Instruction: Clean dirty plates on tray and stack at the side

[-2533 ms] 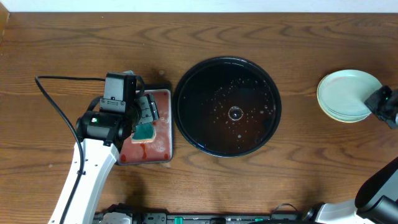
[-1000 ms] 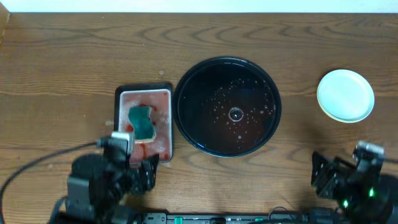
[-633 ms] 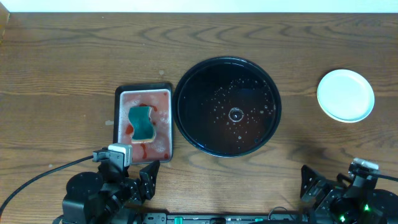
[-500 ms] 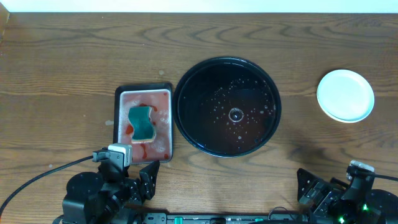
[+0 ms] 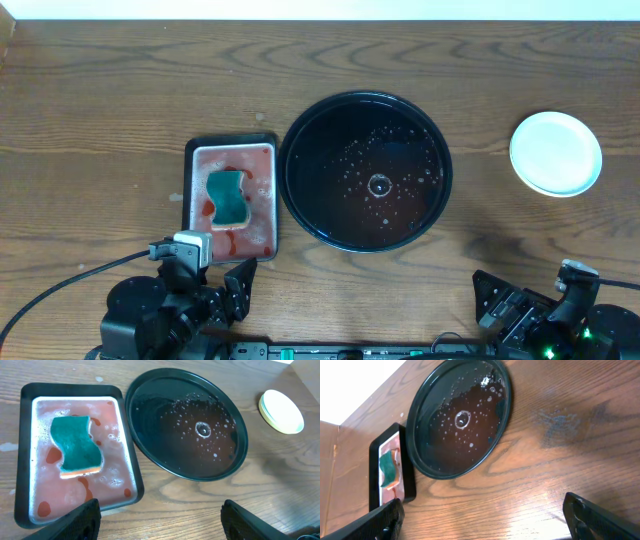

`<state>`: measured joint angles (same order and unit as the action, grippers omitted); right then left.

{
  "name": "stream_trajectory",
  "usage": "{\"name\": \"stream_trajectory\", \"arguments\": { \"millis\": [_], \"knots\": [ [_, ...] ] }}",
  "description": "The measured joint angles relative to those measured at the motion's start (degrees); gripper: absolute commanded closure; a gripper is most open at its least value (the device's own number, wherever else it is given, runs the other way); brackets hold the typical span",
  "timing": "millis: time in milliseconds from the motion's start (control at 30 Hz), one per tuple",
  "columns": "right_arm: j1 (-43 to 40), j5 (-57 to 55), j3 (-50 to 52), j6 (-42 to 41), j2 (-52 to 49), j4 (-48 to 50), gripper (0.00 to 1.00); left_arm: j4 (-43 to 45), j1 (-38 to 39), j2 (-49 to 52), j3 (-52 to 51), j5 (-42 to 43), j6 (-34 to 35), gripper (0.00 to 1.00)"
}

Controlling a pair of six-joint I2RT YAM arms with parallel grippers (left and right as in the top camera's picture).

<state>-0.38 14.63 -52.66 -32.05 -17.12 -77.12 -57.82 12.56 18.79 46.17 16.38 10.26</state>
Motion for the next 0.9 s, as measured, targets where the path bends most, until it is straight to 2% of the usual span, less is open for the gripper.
{"name": "stream_trajectory", "arguments": {
  "millis": [167, 333, 433, 567, 900],
  "knots": [
    [0.0, 0.0, 0.0, 0.0, 0.0, 0.0, 0.01, 2.5, -0.2, -1.4, -0.7, -4.0, -2.6, 0.23],
    [0.0, 0.0, 0.0, 0.0, 0.0, 0.0, 0.01, 18.7, -2.3, -8.5, -9.4, -6.7, -9.7, 0.23],
    [0.0, 0.1, 0.0, 0.0, 0.0, 0.0, 0.01, 28.8, -5.2, -13.4, -19.1, -7.5, -13.0, 0.23],
    [0.0, 0.2, 0.0, 0.0, 0.0, 0.0, 0.01, 38.8, -7.5, -16.7, -29.2, -7.8, -14.4, 0.23],
    [0.0, 0.2, 0.2, -0.1, 0.0, 0.0, 0.01, 52.2, -8.1, -18.1, -43.0, -7.8, -15.2, 0.23]
  ]
}}
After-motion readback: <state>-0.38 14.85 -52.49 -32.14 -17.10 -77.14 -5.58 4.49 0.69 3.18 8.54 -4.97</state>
